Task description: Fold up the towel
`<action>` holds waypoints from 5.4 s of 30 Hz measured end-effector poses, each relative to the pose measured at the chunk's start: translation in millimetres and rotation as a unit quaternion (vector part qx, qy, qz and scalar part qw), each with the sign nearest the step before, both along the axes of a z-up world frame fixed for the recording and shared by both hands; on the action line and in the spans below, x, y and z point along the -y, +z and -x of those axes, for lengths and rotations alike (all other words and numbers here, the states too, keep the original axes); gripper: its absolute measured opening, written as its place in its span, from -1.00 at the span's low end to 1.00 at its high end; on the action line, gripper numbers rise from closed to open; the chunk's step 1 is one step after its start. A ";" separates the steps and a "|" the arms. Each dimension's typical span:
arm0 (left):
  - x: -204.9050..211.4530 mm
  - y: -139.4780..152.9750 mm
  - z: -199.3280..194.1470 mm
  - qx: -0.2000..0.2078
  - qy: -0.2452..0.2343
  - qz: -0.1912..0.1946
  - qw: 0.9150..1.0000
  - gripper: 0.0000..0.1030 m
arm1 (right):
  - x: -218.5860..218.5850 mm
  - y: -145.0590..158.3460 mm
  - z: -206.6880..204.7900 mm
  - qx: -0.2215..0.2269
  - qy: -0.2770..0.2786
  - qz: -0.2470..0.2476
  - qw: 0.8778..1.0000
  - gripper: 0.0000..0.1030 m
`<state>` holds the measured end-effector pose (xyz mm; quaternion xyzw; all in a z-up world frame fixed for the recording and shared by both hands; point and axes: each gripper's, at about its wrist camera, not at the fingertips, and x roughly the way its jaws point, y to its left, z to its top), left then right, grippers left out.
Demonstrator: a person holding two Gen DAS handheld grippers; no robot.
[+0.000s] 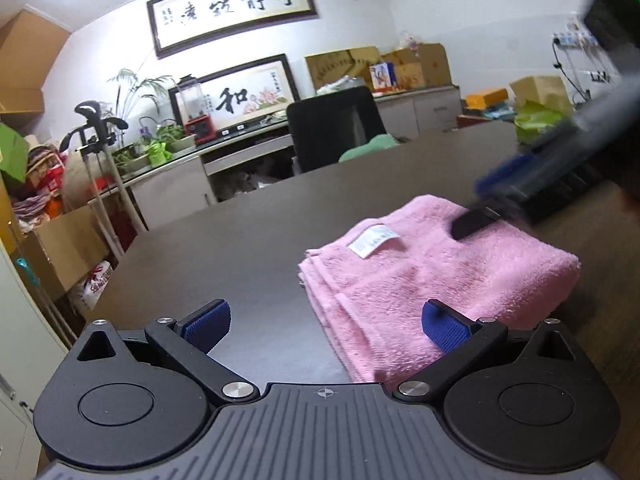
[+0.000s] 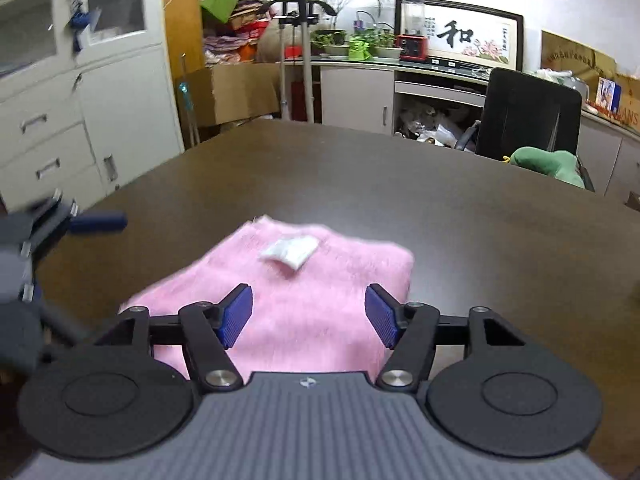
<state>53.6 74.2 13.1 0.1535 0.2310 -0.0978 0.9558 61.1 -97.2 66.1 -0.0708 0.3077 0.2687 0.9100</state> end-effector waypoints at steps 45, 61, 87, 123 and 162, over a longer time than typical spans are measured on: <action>51.7 11.6 64.1 -0.027 0.039 0.094 0.994 1.00 | 68.3 -31.5 84.3 0.047 -0.226 -0.006 0.973 0.87; 47.7 -1.1 56.6 -0.088 0.128 0.116 0.981 1.00 | 86.1 -42.3 95.1 -0.005 -0.264 0.006 0.964 0.99; 67.8 -4.4 54.8 -0.111 0.175 0.106 0.973 1.00 | 80.9 -48.0 92.9 -0.034 -0.255 0.019 0.966 1.00; 61.7 -4.9 52.9 -0.113 0.158 0.105 0.975 1.00 | 76.0 -50.0 85.9 -0.034 -0.258 0.020 0.965 1.00; 58.9 -4.1 55.0 -0.113 0.158 0.108 0.975 1.00 | 76.6 -50.1 85.4 -0.034 -0.258 0.020 0.965 1.00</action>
